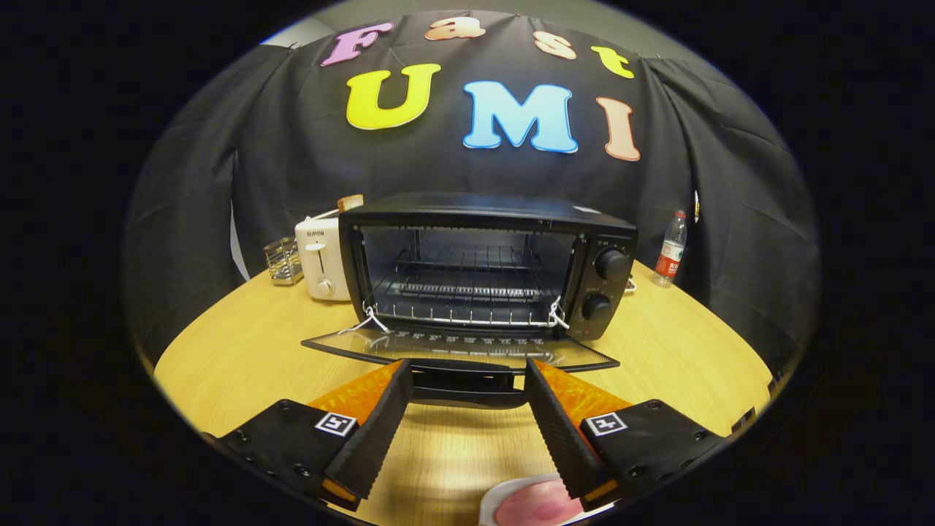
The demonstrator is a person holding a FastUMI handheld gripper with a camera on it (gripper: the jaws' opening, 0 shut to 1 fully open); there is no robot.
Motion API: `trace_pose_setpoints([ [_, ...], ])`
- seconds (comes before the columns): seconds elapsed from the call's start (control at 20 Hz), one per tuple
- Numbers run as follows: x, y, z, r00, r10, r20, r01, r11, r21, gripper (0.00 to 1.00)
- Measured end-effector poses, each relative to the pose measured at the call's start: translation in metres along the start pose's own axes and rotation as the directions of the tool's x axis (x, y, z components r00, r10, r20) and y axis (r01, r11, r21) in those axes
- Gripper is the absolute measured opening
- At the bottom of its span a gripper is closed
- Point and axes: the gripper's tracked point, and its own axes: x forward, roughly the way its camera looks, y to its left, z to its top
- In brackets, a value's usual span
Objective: Open the toaster oven, put the food inside, and close the toaster oven door.
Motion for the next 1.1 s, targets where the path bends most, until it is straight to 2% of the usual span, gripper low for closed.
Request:
trace_pose_setpoints([
  [0.15,-0.001,0.0,-0.016,0.998,0.012,-0.061,-0.011,1.0,0.011,0.98],
  [0.3,-0.012,0.0,-0.012,0.997,0.032,-0.066,-0.03,0.999,0.02,0.98],
  [0.6,-0.056,-0.013,-0.012,0.993,0.086,-0.081,-0.081,0.994,0.071,0.98],
  [0.85,-0.102,-0.042,-0.017,0.981,0.148,-0.123,-0.131,0.982,0.132,0.98],
  [1.1,-0.127,-0.081,-0.026,0.96,0.202,-0.192,-0.17,0.971,0.169,0.97],
])
